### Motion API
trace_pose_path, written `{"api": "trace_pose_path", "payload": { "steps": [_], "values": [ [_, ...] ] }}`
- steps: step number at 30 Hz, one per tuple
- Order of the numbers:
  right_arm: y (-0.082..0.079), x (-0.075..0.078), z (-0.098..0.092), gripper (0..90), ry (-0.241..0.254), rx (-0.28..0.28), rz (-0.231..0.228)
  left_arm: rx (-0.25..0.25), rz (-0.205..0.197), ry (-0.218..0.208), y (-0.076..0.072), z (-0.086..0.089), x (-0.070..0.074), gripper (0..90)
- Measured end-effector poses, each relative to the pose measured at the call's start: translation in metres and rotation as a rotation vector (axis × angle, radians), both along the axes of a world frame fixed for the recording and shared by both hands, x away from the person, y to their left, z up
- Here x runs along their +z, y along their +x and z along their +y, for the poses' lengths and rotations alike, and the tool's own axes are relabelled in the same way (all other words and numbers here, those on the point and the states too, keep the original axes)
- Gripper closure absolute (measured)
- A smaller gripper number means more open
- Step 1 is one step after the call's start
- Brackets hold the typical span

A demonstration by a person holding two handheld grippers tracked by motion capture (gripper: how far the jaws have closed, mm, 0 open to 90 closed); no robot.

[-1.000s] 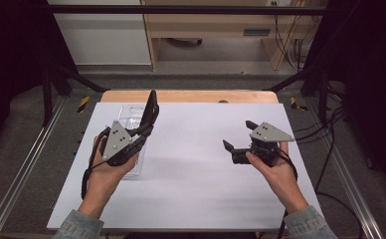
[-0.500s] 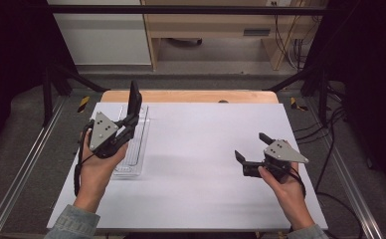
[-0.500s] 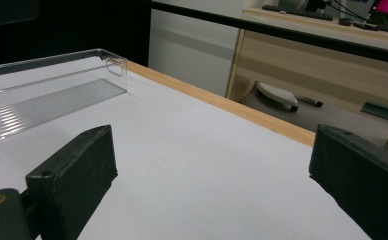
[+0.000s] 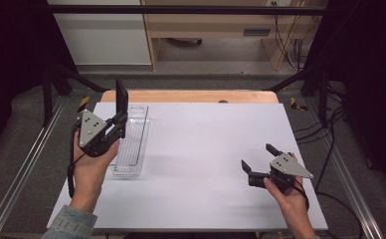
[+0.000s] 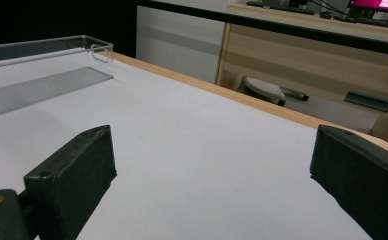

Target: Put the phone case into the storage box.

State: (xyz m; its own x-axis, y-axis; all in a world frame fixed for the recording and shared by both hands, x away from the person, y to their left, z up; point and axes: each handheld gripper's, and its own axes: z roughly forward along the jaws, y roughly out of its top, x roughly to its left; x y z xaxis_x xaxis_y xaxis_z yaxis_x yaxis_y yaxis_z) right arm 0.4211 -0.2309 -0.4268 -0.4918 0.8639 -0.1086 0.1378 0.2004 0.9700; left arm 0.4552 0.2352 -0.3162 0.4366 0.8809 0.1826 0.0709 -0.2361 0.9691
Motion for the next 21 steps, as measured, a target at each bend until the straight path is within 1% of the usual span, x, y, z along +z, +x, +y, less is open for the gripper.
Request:
{"api": "trace_pose_path", "payload": {
  "steps": [7, 13, 21],
  "values": [
    [-0.006, -0.012, -0.002, 4.6, -0.001, -0.022, -0.030, 0.037, 0.012, -0.016, 0.000, 0.002, 0.000, 84.6],
    [-0.012, -0.020, -0.004, 4.6, 0.017, -0.041, -0.034, 0.052, 0.017, -0.032, 0.003, 0.000, 0.001, 84.6],
    [-0.017, -0.026, -0.010, 4.6, 0.018, -0.062, -0.042, 0.073, 0.017, -0.049, 0.000, -0.003, 0.003, 84.6]
  ]
}}
